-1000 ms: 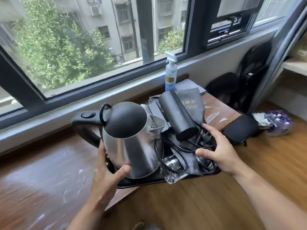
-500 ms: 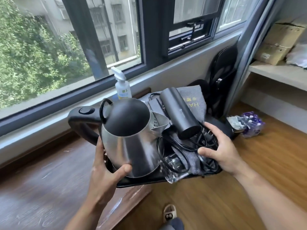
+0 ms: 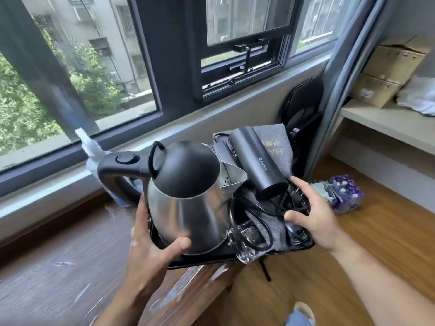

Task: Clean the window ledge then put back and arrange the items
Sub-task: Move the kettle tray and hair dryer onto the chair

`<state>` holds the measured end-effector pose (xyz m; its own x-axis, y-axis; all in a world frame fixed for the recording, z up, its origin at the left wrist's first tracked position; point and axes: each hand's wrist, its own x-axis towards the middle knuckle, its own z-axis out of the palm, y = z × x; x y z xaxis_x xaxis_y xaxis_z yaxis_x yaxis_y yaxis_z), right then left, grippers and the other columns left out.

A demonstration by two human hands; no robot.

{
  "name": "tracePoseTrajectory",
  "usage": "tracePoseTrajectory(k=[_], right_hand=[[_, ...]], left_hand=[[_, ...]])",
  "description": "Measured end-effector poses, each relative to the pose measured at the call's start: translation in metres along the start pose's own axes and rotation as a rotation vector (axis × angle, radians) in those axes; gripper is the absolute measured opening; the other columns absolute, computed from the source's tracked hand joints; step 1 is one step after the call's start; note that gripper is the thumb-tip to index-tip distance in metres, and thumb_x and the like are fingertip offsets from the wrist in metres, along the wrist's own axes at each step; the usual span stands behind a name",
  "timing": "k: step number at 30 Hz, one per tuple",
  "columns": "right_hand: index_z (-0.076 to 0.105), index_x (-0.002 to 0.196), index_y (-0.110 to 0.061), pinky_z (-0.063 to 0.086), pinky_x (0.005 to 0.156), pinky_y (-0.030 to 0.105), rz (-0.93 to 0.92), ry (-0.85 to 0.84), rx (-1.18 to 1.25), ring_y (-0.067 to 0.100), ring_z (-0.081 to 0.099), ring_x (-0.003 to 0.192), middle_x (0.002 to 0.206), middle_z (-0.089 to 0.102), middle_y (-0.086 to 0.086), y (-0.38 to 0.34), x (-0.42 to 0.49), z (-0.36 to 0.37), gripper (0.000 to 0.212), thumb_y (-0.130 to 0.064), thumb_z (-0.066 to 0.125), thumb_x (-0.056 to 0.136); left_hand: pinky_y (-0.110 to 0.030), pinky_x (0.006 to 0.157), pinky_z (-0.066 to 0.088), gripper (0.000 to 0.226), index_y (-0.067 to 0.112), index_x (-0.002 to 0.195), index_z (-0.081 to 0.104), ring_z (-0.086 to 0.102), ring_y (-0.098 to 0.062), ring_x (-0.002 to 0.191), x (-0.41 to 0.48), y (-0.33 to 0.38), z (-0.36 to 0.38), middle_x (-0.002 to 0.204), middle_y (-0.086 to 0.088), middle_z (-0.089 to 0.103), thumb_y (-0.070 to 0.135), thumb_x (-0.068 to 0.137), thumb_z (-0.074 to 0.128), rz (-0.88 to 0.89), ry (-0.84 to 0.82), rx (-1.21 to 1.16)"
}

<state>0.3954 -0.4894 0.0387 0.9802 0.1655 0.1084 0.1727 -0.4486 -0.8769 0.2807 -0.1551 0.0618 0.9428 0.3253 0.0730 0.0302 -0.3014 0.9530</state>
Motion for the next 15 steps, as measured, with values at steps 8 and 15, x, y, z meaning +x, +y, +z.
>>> tracePoseTrajectory(k=[8, 15], right_hand=[[0.045, 0.144, -0.037, 0.031, 0.118, 0.05, -0.071, -0.158, 0.039, 0.017, 0.043, 0.14, 0.146, 0.051, -0.005, 0.072, 0.098, -0.071, 0.112, -0.089, 0.072, 0.049], [0.043, 0.148, -0.033, 0.033, 0.117, 0.051, -0.149, -0.397, 0.034, 0.017, 0.042, 0.14, 0.148, 0.049, -0.004, 0.116, 0.182, -0.145, 0.116, -0.086, 0.075, 0.05]], left_hand=[[-0.059, 0.11, 0.043, 0.136, 0.039, 0.156, 0.03, 0.053, -0.023, 0.134, 0.024, 0.014, 0.117, 0.147, 0.004, 0.054, 0.09, 0.038, 0.075, -0.037, 0.159, -0.025], [-0.058, 0.102, 0.05, 0.136, 0.041, 0.155, 0.029, 0.059, -0.027, 0.127, 0.019, 0.048, 0.23, 0.143, 0.003, 0.06, 0.09, 0.036, 0.075, -0.177, 0.379, 0.011]])
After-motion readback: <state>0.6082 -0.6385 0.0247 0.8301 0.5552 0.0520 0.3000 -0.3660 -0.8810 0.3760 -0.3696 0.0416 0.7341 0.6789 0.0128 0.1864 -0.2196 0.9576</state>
